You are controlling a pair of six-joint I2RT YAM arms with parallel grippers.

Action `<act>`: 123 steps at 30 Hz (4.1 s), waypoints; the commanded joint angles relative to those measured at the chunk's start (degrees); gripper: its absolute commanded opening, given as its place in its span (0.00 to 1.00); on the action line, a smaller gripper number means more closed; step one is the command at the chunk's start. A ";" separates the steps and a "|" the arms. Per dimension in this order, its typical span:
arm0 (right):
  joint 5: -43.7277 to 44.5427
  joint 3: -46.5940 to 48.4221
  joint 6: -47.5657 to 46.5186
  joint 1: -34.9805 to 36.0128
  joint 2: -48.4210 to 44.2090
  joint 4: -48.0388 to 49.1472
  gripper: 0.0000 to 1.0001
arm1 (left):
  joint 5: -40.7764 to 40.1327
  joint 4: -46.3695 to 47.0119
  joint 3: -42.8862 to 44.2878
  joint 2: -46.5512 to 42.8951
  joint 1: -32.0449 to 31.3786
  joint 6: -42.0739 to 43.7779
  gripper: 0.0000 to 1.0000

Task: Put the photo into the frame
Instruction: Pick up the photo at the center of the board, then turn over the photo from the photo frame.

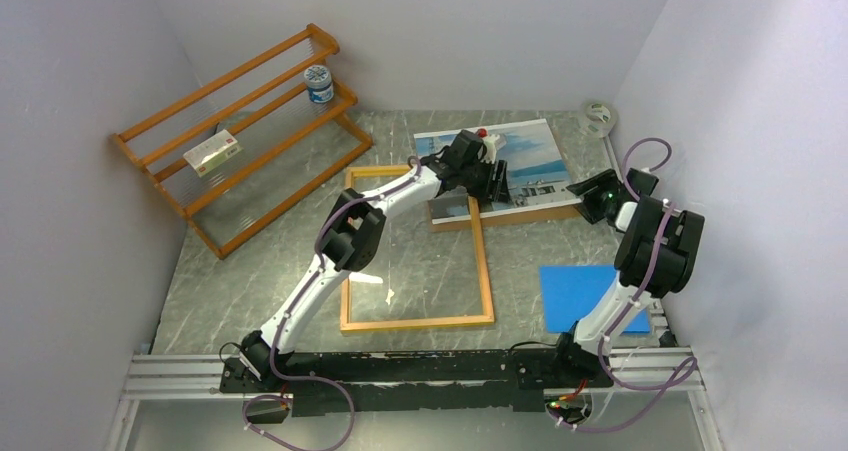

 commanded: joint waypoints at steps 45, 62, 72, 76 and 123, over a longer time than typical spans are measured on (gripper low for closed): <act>-10.87 -0.67 23.24 9.23 16.42 40.71 0.35 | 0.82 -9.24 -5.50 -0.60 1.42 11.01 0.49; 6.37 9.68 -5.70 9.71 -4.29 9.31 0.00 | 3.83 -2.39 -12.03 -24.21 5.81 5.07 0.74; 16.08 20.85 -18.69 15.77 -22.07 -13.08 0.00 | -15.53 -17.36 -22.04 -38.17 9.99 10.15 0.75; 8.36 26.69 -18.99 17.33 -26.22 -21.47 0.00 | -14.29 -20.57 -24.32 -42.08 13.98 8.20 0.76; 38.75 40.24 27.21 53.50 -35.40 -54.98 0.00 | -34.45 -3.02 -37.87 -62.90 -14.05 18.59 0.84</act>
